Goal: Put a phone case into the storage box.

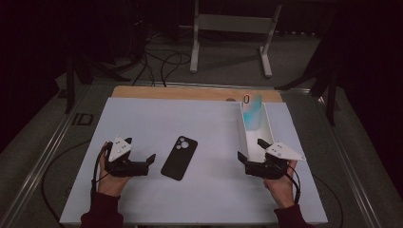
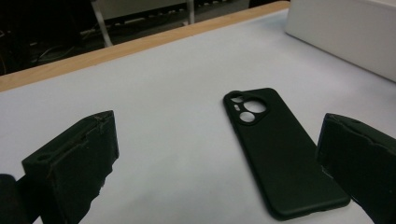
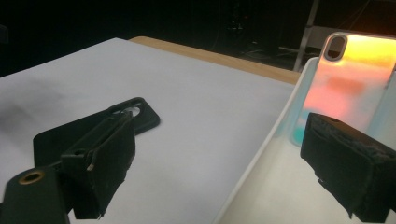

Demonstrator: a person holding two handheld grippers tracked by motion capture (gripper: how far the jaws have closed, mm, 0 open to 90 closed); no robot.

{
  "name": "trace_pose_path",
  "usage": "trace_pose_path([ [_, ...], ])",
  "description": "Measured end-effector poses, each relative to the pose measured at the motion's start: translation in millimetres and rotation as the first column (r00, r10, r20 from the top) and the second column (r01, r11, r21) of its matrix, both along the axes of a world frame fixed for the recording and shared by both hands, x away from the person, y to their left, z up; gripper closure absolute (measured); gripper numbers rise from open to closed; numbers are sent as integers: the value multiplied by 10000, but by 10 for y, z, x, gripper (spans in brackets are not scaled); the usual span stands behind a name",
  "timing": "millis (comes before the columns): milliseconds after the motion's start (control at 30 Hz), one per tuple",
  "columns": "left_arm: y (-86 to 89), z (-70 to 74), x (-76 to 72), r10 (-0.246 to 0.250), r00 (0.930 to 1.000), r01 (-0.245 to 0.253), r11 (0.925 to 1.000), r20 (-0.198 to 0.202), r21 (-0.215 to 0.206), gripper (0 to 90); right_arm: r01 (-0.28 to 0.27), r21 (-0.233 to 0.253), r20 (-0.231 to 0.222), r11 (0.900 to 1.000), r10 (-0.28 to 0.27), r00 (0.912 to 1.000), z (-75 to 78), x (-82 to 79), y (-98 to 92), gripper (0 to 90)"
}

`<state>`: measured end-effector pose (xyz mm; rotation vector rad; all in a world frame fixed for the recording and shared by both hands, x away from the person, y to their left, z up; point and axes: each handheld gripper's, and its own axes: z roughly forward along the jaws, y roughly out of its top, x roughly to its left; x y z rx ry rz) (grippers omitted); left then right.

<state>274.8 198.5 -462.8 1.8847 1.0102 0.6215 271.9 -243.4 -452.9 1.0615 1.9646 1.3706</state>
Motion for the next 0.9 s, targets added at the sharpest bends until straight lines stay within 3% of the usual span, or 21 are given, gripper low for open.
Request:
trace_pose_path([
  [133,-120,-39,25,-99,9995,105,9997,-299,225,0,18,56,34,10000,-18,10000,10,-1,-4,99],
  [433,-428,-134,48,-834,9932,883,9943,-807,596,0,42,57,55,10000,-42,10000,13,-14,-11,100],
  [600,-591,-189,50,-1332,9857,1370,9901,-1037,308,21,27,83,91,10000,-28,10000,22,-21,-13,100],
  [767,-697,-243,43,-1671,9798,1702,9852,-1095,188,387,8,61,114,10000,-9,9999,24,-27,-5,100],
  [800,-754,-280,49,-1987,9724,2019,9793,-1225,140,387,22,53,119,10000,-22,9999,24,-27,-4,100],
  [833,-785,-301,53,-2137,9673,2182,9757,-1365,189,524,33,64,150,10000,-34,9999,23,-27,-7,100],
  [900,-848,-350,61,-2282,9609,2364,9710,-1567,356,632,63,85,152,9999,-64,9999,24,-29,-10,100],
])
